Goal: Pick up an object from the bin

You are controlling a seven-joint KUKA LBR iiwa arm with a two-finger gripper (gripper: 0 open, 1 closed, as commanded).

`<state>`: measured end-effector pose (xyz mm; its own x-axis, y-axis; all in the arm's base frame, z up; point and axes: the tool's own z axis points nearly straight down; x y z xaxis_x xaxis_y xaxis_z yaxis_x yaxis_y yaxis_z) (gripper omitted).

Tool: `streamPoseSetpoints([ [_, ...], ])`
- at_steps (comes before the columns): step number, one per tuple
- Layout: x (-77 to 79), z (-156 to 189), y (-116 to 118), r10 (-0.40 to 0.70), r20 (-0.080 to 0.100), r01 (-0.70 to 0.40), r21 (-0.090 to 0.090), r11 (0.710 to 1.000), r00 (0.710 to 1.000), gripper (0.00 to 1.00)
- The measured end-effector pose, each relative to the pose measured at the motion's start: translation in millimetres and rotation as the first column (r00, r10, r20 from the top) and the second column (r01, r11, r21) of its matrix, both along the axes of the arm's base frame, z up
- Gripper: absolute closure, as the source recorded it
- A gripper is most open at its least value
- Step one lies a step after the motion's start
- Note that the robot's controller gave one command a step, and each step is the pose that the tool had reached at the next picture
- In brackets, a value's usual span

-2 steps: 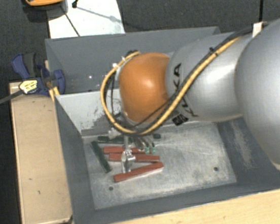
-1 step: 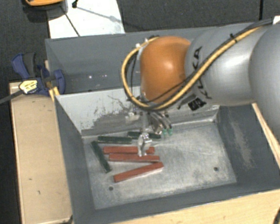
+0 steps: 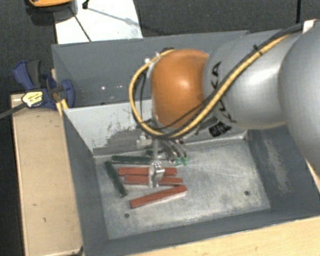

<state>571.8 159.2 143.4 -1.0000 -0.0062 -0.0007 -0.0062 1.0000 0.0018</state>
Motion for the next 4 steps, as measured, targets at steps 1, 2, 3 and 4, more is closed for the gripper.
streamPoseSetpoints([
  [1, 14.5, -64.8, -2.0, 0.033, 0.006, -0.033, 0.0, 0.999, 0.999, 0.0],
  [2, 4.5, -70.7, -0.8, -0.006, 0.006, 0.006, 0.001, 1.0, 1.0, 1.0],
  [3, 4.5, -70.7, -0.8, -0.008, 0.005, 0.008, 0.001, 1.0, 1.0, 1.0],
  [4, 4.2, -69.5, -0.8, -0.008, 0.005, 0.008, 0.001, 1.0, 1.0, 1.0],
])
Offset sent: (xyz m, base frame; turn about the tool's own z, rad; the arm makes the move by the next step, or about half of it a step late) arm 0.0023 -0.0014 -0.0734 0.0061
